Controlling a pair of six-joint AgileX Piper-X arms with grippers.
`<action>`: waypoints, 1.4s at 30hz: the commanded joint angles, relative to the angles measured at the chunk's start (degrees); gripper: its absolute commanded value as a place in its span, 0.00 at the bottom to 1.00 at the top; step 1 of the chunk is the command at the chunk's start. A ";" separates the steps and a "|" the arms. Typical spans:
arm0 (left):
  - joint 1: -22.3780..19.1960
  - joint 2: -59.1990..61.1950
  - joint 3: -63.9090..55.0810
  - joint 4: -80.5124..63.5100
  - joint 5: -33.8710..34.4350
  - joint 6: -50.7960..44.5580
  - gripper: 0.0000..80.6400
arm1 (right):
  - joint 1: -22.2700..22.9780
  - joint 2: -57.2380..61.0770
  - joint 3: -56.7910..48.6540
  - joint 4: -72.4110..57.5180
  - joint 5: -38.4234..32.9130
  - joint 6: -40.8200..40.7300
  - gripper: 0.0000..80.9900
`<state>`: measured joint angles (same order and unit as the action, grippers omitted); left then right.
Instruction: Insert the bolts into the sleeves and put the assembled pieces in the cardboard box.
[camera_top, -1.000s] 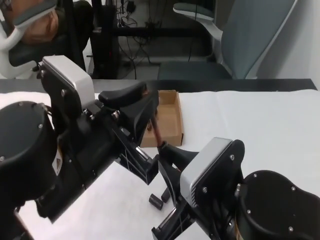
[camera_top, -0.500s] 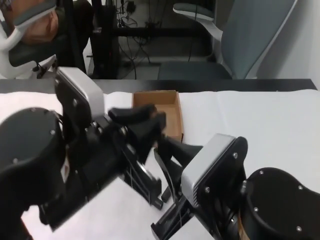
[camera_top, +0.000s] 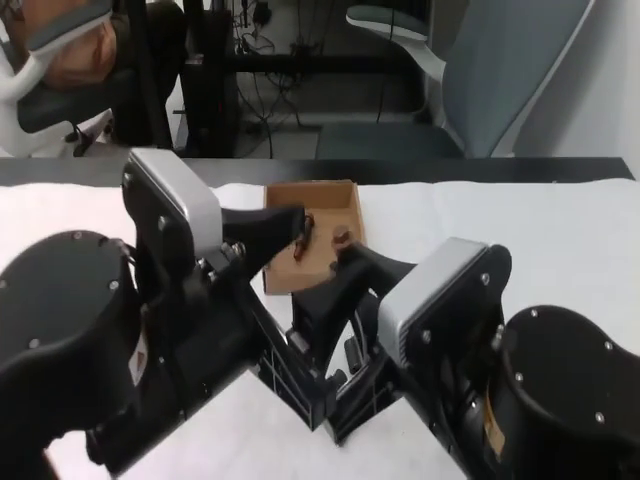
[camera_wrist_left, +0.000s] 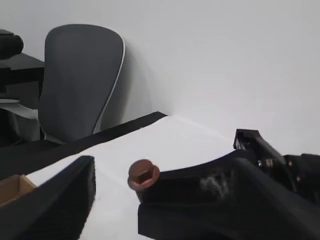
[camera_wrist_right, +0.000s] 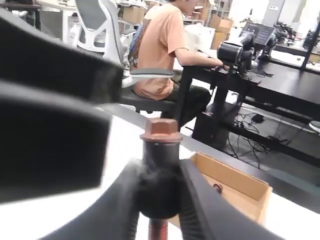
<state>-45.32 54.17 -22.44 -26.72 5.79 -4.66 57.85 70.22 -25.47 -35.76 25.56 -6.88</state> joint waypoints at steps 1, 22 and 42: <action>0.17 -1.94 -0.06 -2.29 -0.59 0.57 0.87 | -1.98 -0.68 -0.52 1.78 0.72 0.29 0.01; 1.91 15.28 -7.19 40.57 3.28 34.77 0.85 | -26.05 0.48 -24.05 40.61 -22.56 -3.34 0.01; 6.45 38.19 -26.92 53.65 -0.10 59.16 0.74 | -30.31 25.22 -53.12 64.64 -31.41 1.39 0.01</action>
<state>-39.53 90.18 -47.52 24.18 5.74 52.90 27.96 91.51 -74.93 27.25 -4.34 -7.55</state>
